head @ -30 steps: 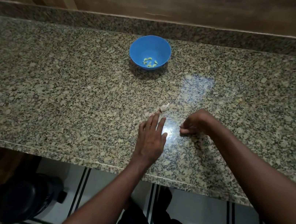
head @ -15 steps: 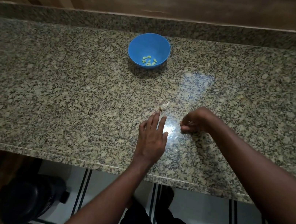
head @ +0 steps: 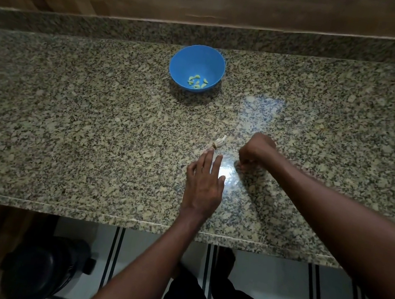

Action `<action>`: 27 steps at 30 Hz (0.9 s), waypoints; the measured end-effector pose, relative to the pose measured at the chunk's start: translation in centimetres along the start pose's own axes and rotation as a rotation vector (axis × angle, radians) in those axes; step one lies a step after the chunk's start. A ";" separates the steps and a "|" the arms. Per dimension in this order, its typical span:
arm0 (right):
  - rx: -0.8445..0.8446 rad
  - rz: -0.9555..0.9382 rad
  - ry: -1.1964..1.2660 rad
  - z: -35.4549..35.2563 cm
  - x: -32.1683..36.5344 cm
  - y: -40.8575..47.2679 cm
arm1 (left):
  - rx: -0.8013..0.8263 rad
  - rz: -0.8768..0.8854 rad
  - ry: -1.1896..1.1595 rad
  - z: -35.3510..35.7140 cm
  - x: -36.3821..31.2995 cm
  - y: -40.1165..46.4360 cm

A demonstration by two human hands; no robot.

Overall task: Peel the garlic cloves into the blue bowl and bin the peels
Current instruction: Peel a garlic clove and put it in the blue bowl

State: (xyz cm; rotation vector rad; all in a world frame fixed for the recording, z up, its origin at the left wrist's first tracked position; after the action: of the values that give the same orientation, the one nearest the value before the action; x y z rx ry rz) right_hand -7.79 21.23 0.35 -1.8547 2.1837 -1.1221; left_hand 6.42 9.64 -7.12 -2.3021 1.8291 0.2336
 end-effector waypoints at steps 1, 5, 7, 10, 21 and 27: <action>-0.040 -0.035 -0.015 0.4 0.0 0.0 | 0.002 0.000 -0.001 0.0 0.0 0.0; -0.082 -0.116 0.003 1.2 -0.2 0.2 | 0.008 0.001 -0.007 0.0 0.0 0.0; -0.010 -0.120 0.049 0.6 -0.9 0.4 | 0.006 -0.001 -0.007 0.1 0.0 0.0; 0.142 -0.109 0.219 0.0 -2.5 0.4 | 0.006 -0.003 -0.003 0.1 0.0 0.1; 0.262 -0.151 0.140 -1.0 -2.1 0.3 | -0.008 0.003 -0.015 0.2 0.1 0.1; 0.131 -0.199 -0.017 0.4 -1.6 0.5 | -0.032 0.013 -0.015 0.0 0.1 0.1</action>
State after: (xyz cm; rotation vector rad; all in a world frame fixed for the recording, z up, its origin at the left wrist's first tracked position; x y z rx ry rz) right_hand -7.53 22.44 -0.88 -2.0503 1.8987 -1.2438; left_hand 6.33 9.57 -7.18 -2.3034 1.8465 0.2832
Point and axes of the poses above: each hand's wrist, its own y-axis towards the middle knuckle, its own z-axis out of the palm, x = y × z, the point moved 1 cm from there along y, towards the middle knuckle, and after that the axes turned 10 degrees about -z, right-handed, at the moved point
